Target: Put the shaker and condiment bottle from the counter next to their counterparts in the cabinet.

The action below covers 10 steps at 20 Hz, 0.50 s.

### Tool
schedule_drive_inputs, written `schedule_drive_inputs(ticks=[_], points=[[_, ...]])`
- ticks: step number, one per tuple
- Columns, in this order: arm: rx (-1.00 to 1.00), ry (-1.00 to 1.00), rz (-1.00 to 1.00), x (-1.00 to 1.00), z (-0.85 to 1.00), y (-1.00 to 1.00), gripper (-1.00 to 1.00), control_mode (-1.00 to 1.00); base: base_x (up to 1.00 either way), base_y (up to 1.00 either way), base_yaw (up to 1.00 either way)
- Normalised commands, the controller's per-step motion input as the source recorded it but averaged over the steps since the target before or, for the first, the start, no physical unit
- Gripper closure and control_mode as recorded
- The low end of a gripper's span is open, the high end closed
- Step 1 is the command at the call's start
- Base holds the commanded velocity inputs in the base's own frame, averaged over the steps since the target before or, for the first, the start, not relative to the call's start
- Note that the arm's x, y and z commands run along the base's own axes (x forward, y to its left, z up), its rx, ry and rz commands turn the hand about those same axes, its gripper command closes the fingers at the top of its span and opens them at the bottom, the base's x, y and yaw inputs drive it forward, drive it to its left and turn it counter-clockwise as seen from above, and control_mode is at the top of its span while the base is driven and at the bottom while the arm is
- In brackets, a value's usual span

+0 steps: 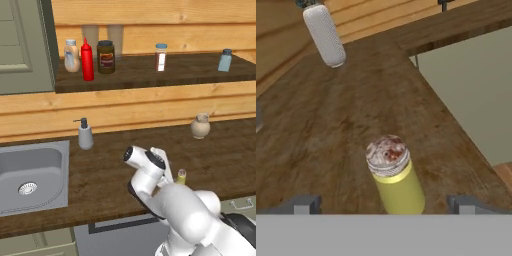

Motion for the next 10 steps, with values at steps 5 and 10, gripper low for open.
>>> schedule_drive_inputs(ticks=[5, 10], points=[[0.03, 0.02, 0.0, 0.0, -0.19, -0.26, -1.0, -1.0, 0.0, 0.0, 0.0], [0.06, 0.09, 0.0, 0.0, -0.16, -0.2, -1.0, -1.0, 0.0, 0.0, 0.0]])
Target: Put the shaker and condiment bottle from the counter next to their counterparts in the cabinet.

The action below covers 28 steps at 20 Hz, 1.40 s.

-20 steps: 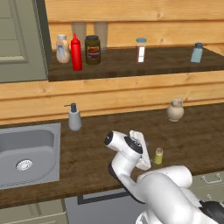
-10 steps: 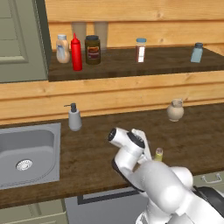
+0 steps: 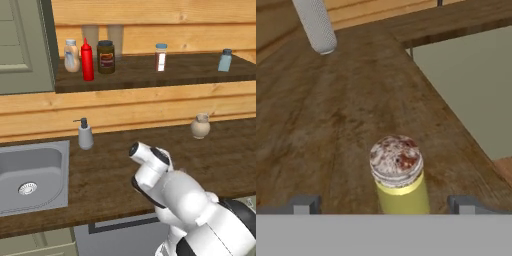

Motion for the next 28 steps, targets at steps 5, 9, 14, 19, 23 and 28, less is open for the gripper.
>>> schedule_drive_inputs(ticks=[5, 9, 14, 19, 23, 28], points=[[0.05, 0.11, 0.0, -0.01, -0.17, -0.19, -1.0, -1.0, 0.0, 0.0, 0.0], [0.02, 0.03, 0.0, -0.03, -0.19, -0.1, -1.0, -1.0, 0.0, 0.0, 0.0], [0.0, 0.05, 0.0, 0.0, -0.26, -0.05, -1.0, -1.0, 0.0, 0.0, 0.0], [0.03, 0.08, 0.0, 0.0, -0.14, -0.2, -1.0, -1.0, 0.0, 0.0, 0.0], [0.06, 0.09, -0.02, 0.01, -0.05, -0.25, 1.0, -1.0, 0.0, 0.0, 0.0], [-0.01, 0.03, 0.0, 0.02, -0.02, 0.04, 1.0, -1.0, 0.0, 0.0, 0.0]])
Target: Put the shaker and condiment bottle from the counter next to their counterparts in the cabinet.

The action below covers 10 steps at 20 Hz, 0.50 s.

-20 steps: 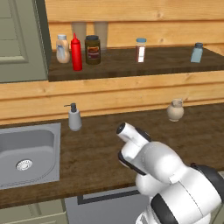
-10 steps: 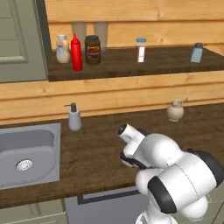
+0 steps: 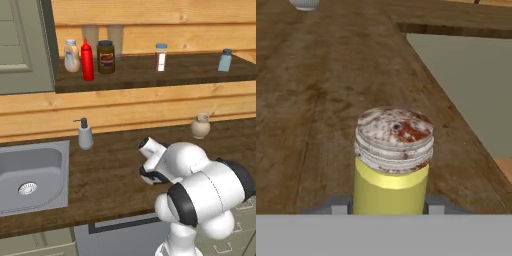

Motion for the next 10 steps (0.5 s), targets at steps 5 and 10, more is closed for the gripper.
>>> schedule_drive_inputs(ticks=[5, 10], points=[[-0.08, -0.03, 0.23, 0.14, 0.62, -0.06, 1.0, -1.0, 0.0, 0.0, 0.0], [0.0, 0.03, 0.3, 0.15, 0.94, -0.33, 1.0, -1.0, 0.0, 0.0, 0.0]])
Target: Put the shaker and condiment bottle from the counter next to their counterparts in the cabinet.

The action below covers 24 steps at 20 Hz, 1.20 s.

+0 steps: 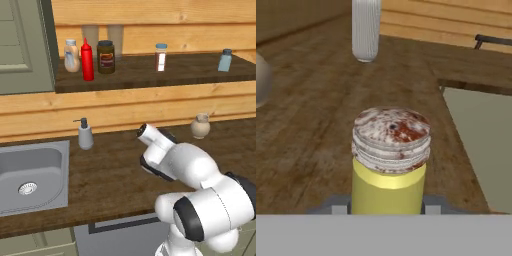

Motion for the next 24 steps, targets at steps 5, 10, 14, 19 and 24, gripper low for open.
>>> schedule_drive_inputs(ticks=[5, 10, 14, 19, 24], points=[[0.0, 0.11, 0.31, 0.23, 0.98, -0.42, 1.0, -1.0, 0.0, 0.0, 0.0], [0.0, 0.01, 0.29, -0.01, 0.76, -0.42, 1.0, -1.0, 0.0, 0.0, 0.0], [0.0, 0.0, 0.25, -0.18, 0.3, -0.18, 1.0, -1.0, 0.0, 0.0, 0.0], [0.0, 0.03, 0.18, -0.31, 0.28, -0.06, 1.0, -1.0, 0.0, 0.0, 0.0], [0.0, 0.01, 0.12, -0.33, 0.52, -0.1, 1.0, -1.0, 0.0, 0.0, 0.0]])
